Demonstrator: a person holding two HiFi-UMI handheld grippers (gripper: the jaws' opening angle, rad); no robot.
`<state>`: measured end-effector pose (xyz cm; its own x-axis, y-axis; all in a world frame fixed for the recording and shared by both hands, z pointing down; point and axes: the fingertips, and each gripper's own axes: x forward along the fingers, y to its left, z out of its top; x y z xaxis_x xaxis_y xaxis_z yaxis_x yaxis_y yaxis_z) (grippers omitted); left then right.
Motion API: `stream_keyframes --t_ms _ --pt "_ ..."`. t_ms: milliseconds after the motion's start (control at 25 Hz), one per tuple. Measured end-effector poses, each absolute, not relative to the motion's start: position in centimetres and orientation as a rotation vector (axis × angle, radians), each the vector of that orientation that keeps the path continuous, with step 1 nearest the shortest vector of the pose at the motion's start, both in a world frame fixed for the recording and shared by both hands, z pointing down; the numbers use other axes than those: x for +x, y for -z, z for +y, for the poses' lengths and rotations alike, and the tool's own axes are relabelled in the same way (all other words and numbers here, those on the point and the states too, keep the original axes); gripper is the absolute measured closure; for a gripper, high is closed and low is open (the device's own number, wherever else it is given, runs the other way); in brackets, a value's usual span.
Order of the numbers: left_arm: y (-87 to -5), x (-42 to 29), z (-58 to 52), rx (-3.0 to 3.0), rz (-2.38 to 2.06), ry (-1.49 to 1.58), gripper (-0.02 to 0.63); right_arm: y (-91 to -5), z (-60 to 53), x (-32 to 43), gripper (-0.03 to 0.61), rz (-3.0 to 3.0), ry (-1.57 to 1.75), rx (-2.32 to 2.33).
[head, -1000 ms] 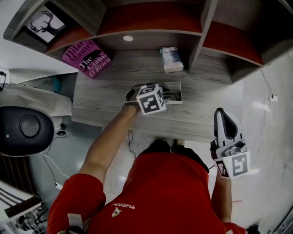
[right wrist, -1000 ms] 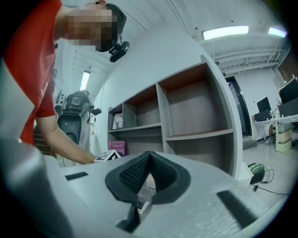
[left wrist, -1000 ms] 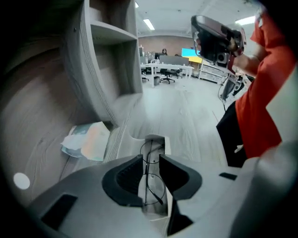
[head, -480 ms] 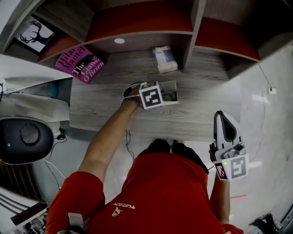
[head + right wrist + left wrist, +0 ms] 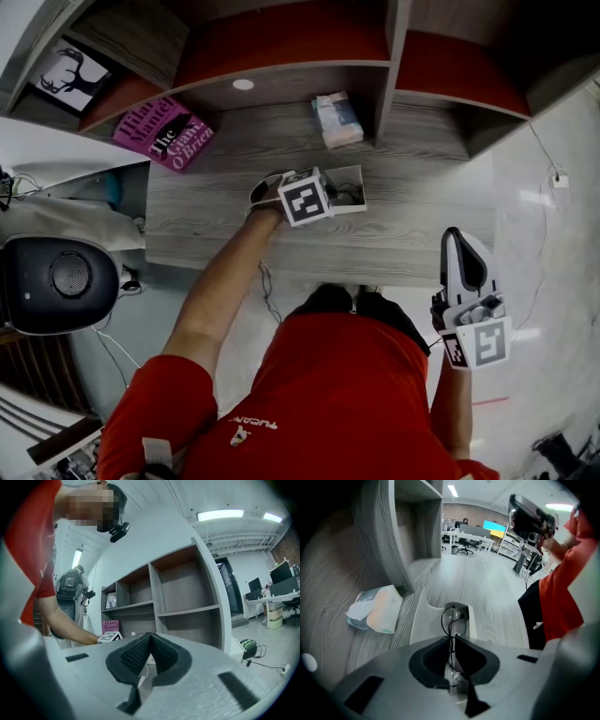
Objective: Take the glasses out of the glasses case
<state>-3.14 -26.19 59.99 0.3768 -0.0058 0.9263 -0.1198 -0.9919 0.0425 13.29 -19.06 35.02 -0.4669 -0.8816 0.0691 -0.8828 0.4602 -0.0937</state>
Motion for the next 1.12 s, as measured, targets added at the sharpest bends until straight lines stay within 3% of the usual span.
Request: stream_keyframes --t_ms 600,1120 --pt "-54.3 -3.9 -27.1 2.720 -0.461 -1.462 0.589 -34.0 -18.6 11.8 0.574 -2.731 -0.153 1.560" --pt "-41.9 -2.7 -24.7 2.892 -0.868 -0.740 0.589 -31.7 -17.9 9.1 0.574 -2.837 -0.081 1.452"
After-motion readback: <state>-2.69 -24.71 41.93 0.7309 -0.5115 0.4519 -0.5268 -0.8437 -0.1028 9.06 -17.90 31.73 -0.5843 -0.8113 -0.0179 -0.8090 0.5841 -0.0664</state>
